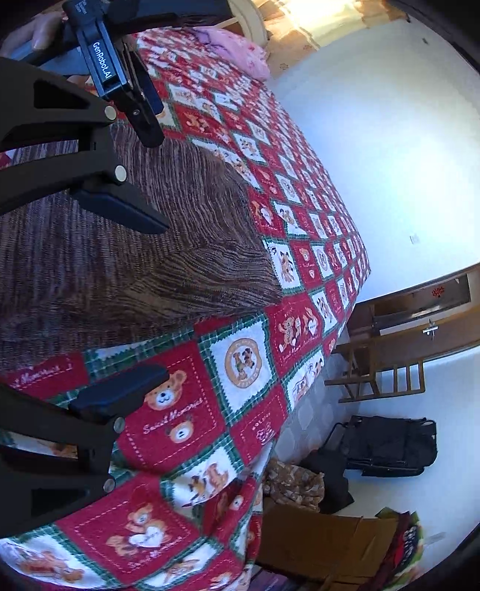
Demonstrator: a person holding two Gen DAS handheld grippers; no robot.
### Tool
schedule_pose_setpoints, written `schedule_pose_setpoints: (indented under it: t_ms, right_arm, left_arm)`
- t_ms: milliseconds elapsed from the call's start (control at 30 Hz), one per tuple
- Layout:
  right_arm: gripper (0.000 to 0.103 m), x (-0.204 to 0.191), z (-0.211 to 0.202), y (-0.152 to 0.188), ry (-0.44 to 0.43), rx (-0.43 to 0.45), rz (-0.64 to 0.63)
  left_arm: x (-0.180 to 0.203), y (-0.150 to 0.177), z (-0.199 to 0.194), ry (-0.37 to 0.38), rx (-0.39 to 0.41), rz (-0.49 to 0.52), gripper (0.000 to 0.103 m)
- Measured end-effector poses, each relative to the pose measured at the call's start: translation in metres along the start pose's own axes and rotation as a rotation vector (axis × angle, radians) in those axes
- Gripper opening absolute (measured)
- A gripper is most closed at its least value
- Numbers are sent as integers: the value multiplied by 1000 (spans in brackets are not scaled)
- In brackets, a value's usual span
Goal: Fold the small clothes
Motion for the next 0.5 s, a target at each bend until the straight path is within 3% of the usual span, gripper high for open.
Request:
schedule_pose_setpoints:
  t_ms: [200,500]
  right_arm:
    - [74,-4,18,-5,-13,-6,-37]
    - [74,-4,70,-10,6,-81,-71]
  left_arm:
    - [-9,3,17,1,-44,-49,98]
    - [-10,8,39,-10,-76,-71,98]
Point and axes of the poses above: each gripper's, at about its wrist camera, not at the fingertips, and z roughly the way its jaws point, x to its right, y to its underside, the point moved 4 cm from there along z, roughly the way its jaws point, and after that the axes turned 6 degrees about x, right-handed, at the moved point
